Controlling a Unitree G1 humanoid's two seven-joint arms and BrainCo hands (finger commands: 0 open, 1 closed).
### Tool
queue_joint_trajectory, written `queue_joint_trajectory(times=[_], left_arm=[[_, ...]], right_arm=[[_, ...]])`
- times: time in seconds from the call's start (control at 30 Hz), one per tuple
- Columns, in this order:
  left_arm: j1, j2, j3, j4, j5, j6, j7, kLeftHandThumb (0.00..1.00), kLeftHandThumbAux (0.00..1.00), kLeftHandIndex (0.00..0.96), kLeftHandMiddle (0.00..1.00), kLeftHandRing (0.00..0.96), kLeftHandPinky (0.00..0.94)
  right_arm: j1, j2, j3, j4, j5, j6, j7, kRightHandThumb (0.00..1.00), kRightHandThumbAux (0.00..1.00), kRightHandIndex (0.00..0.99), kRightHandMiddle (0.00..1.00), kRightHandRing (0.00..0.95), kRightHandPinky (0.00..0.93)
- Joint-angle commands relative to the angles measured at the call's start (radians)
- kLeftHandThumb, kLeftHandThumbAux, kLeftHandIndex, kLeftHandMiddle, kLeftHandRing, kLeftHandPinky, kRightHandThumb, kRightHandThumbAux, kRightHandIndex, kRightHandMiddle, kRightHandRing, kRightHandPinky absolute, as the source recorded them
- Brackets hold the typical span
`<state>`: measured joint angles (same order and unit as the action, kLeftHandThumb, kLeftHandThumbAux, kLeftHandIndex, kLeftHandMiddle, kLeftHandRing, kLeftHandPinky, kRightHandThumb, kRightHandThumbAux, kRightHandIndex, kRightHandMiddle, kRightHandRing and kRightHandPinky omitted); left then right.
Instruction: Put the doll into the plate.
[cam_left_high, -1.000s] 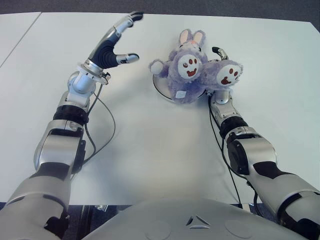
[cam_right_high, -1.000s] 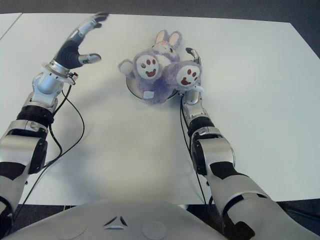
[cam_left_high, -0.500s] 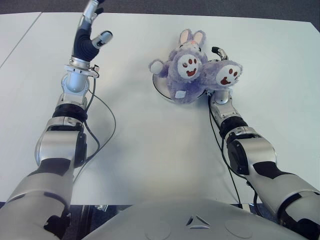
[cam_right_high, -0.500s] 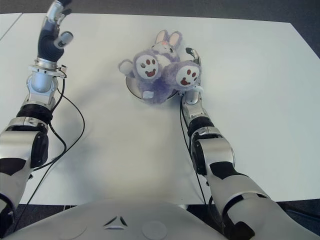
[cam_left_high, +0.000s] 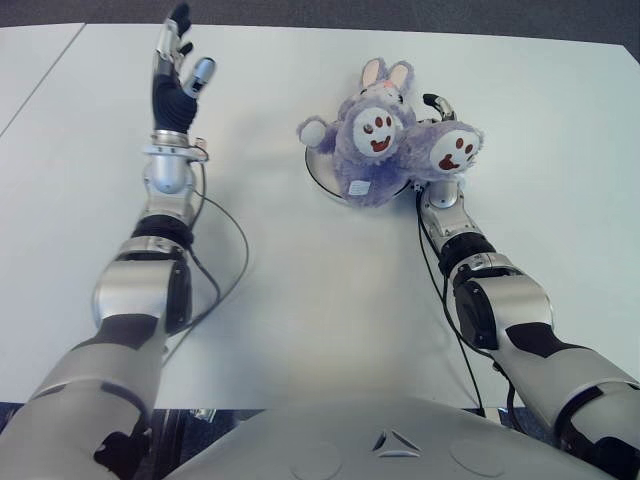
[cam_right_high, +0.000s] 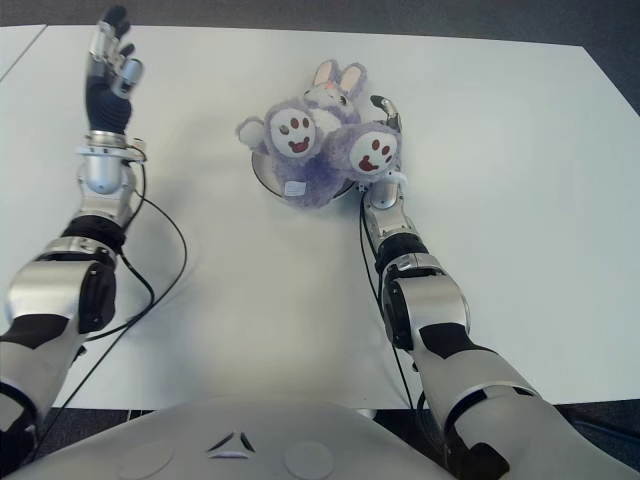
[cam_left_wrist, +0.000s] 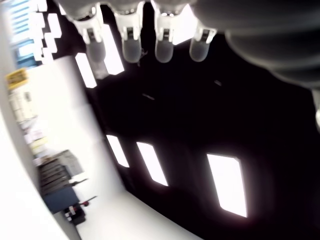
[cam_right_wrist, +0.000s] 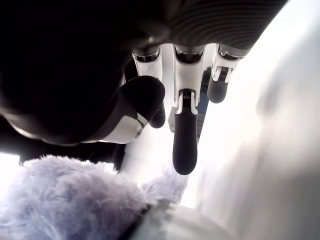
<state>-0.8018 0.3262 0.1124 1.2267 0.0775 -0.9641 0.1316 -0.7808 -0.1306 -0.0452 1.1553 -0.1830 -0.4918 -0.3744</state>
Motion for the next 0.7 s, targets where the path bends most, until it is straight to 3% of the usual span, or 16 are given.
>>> queue_joint_trajectory(times=[0.03, 0.13, 0.47, 0.57, 0.7], left_arm=[[0.073, -0.132, -0.014, 0.104, 0.023, 0.227, 0.06, 0.0, 0.375, 0.0, 0.0, 0.0, 0.0], [0.082, -0.156, -0.001, 0.12, 0.002, 0.31, 0.025, 0.0, 0.408, 0.0, 0.0, 0.0, 0.0], [0.102, -0.219, 0.049, 0.128, -0.061, 0.481, -0.09, 0.0, 0.464, 0.0, 0.0, 0.0, 0.0], [0.119, -0.238, 0.065, 0.13, -0.078, 0.521, -0.119, 0.0, 0.478, 0.0, 0.0, 0.0, 0.0], [0.133, -0.249, 0.085, 0.129, -0.093, 0.55, -0.147, 0.0, 0.488, 0.0, 0.0, 0.0, 0.0]], right_arm=[[0.329, 0.138, 0.008, 0.19, -0.002, 0.023, 0.032, 1.0, 0.662, 0.199, 0.175, 0.457, 0.006], [0.33, 0.139, 0.001, 0.189, 0.004, 0.015, 0.038, 1.0, 0.663, 0.199, 0.178, 0.457, 0.01], [0.336, 0.133, -0.062, 0.187, 0.067, -0.009, 0.113, 1.0, 0.667, 0.222, 0.219, 0.449, 0.021], [0.337, 0.132, -0.071, 0.186, 0.074, -0.016, 0.119, 0.816, 0.83, 0.229, 0.225, 0.326, 0.057], [0.338, 0.13, -0.08, 0.185, 0.077, -0.02, 0.127, 0.687, 0.906, 0.234, 0.228, 0.272, 0.113]])
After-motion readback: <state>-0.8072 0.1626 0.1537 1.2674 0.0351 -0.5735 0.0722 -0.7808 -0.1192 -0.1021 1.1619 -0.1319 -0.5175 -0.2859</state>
